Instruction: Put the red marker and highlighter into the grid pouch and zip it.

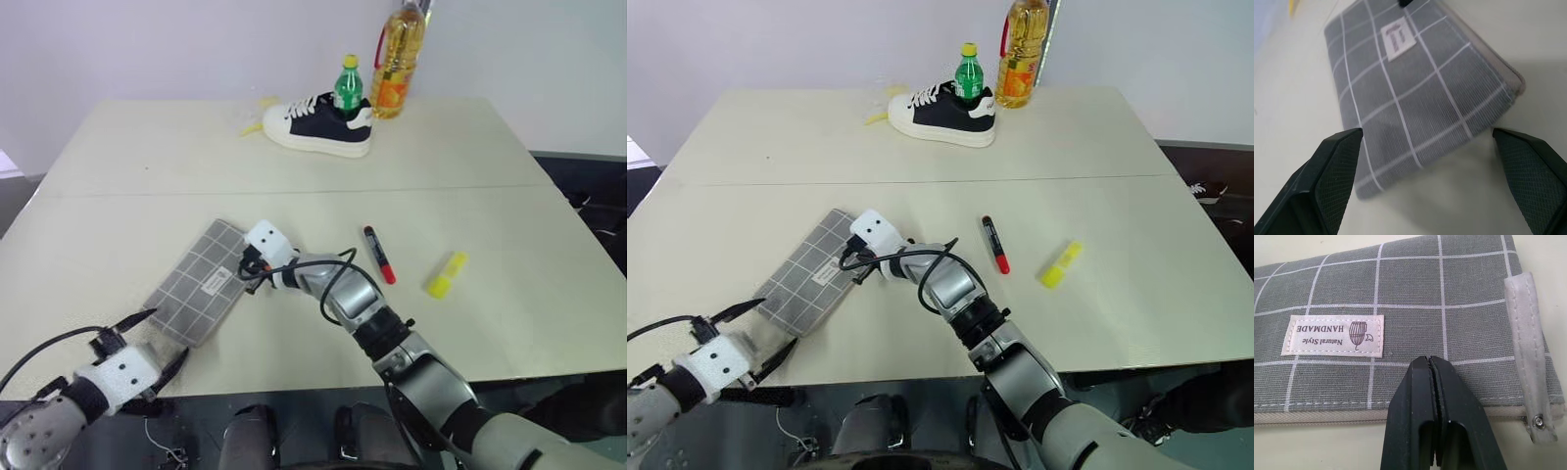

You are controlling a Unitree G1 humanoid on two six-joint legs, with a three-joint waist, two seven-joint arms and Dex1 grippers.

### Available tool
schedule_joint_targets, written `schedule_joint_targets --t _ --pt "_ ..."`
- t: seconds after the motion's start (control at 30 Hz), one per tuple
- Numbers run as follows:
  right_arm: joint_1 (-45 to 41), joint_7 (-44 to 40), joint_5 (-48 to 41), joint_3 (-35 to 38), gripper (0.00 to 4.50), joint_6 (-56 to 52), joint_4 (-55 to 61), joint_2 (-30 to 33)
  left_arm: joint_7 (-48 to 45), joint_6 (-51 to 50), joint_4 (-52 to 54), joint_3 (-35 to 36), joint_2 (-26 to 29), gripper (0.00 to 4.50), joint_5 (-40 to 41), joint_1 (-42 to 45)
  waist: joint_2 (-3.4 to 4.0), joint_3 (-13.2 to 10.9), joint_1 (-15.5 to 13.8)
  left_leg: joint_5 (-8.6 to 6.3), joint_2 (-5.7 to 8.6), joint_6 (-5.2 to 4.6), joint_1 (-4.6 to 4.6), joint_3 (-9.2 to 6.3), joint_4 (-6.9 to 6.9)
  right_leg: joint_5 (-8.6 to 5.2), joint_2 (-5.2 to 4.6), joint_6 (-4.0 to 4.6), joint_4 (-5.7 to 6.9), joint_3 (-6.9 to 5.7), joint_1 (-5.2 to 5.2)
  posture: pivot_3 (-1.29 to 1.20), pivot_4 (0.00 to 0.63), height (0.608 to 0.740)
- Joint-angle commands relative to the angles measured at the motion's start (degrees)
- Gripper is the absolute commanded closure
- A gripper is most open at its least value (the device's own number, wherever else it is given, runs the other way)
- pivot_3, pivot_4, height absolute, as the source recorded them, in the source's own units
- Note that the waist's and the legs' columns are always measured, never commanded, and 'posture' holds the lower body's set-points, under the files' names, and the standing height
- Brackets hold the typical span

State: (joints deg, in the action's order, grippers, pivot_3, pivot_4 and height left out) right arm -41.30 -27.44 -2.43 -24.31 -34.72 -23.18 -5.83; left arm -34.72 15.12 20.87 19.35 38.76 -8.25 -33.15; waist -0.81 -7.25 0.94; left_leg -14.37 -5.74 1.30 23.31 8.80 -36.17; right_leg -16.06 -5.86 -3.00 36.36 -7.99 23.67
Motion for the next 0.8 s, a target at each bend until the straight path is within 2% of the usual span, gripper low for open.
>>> schedule_joint_targets --t 0.03,0.23,0.27,0.33,0.57,0.73,0.8 --pt "0.78 -0.05 0.48 0.03 4.45 -1.31 0.39 -0.78 0.00 2.78 -4.27 -3.20 2.38 0.00 -4.27 2.48 0.09 0.05 -0.05 0.00 0.00 0.00 -0.01 0.00 0.00 0.00 0.00 0.00 0.01 0.00 0.00 0.00 0.150 0.705" --pt "0.90 0.03 0.65 0.09 4.45 -1.20 0.45 -1.11 1.54 8.93 -10.39 -7.43 4.97 0.00 -8.03 7.75 0.49 0.31 -0.13 0.00 0.01 0.00 -0.03 0.02 0.01 0.01 -0.01 -0.02 0.02 0.00 -0.03 0.00 0.150 0.705" --pt "0.94 0.04 0.68 0.17 4.49 -1.16 0.59 -1.04 1.75 10.41 -11.71 -8.15 5.31 0.25 -8.14 8.61 0.52 0.34 -0.11 0.00 0.02 0.00 -0.04 0.03 0.01 0.01 -0.01 -0.02 0.02 0.00 -0.03 0.00 0.150 0.705" --pt "0.92 0.04 0.86 0.21 4.50 -0.83 0.65 -0.90 2.09 12.31 -13.81 -9.05 5.63 0.83 -7.54 10.10 0.59 0.37 -0.11 0.00 0.02 -0.01 -0.05 0.04 0.01 0.01 -0.01 -0.02 0.03 0.00 -0.03 0.00 0.150 0.705" --pt "1.08 -1.33 -0.82 2.03 4.50 -0.23 1.64 -0.92 3.59 14.58 -16.37 -9.16 6.13 4.40 -5.96 12.35 0.57 0.38 0.02 0.01 0.00 -0.01 -0.05 0.03 0.00 0.02 0.02 -0.05 0.10 0.00 -0.01 0.00 0.150 0.705" --pt "0.57 -3.63 -2.66 5.65 4.50 4.66 6.25 1.60 3.63 9.59 -11.38 -8.36 2.87 4.46 0.87 12.95 0.56 0.34 0.01 0.01 0.01 -0.01 -0.04 0.05 0.01 0.02 0.00 -0.06 0.15 0.00 0.02 0.00 0.150 0.705" --pt "-0.23 -7.29 -6.33 9.24 3.97 2.91 10.71 4.53 2.57 2.40 -5.46 -9.15 0.41 4.50 7.01 13.79 0.39 0.31 -0.04 0.01 0.02 -0.01 0.02 0.05 -0.02 0.03 0.00 -0.07 0.15 0.00 0.04 0.00 0.150 0.705"
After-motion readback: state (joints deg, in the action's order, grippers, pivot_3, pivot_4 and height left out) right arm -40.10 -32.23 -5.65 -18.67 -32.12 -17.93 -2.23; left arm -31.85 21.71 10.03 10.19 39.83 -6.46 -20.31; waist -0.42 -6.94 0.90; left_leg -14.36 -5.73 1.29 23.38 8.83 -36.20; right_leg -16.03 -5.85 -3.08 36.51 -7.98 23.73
